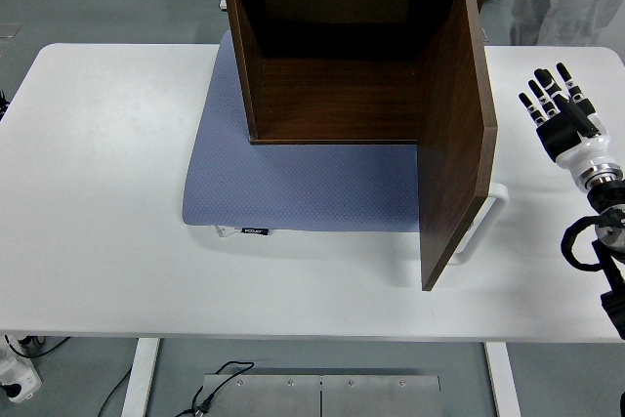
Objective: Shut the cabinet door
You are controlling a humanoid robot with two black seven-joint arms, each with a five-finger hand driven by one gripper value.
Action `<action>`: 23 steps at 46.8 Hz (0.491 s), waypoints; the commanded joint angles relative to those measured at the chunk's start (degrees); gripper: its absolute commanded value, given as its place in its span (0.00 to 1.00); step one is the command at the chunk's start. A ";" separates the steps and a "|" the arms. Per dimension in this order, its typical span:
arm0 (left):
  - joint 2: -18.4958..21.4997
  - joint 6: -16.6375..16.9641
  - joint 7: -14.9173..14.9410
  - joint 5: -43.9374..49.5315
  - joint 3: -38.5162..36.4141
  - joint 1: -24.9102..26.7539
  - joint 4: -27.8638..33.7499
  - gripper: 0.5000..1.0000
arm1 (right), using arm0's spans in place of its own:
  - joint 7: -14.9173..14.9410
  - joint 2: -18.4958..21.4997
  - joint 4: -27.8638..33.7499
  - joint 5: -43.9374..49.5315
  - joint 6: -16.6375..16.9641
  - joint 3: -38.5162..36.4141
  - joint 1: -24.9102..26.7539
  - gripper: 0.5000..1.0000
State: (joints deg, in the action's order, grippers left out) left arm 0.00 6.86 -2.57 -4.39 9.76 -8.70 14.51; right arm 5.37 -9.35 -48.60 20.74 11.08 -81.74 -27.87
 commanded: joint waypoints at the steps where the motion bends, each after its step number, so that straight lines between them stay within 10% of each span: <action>1: 0.00 0.08 0.02 0.08 0.00 -0.01 0.00 1.00 | -0.01 0.04 0.09 0.00 0.00 0.00 -0.08 1.00; 23: 0.00 0.08 0.02 0.17 0.08 -0.01 -0.09 1.00 | -0.01 -0.49 0.00 0.00 0.26 -0.08 -0.08 1.00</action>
State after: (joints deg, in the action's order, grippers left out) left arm 0.00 6.91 -2.55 -4.22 9.85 -8.55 14.50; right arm 5.37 -9.74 -48.56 20.74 11.08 -81.83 -27.95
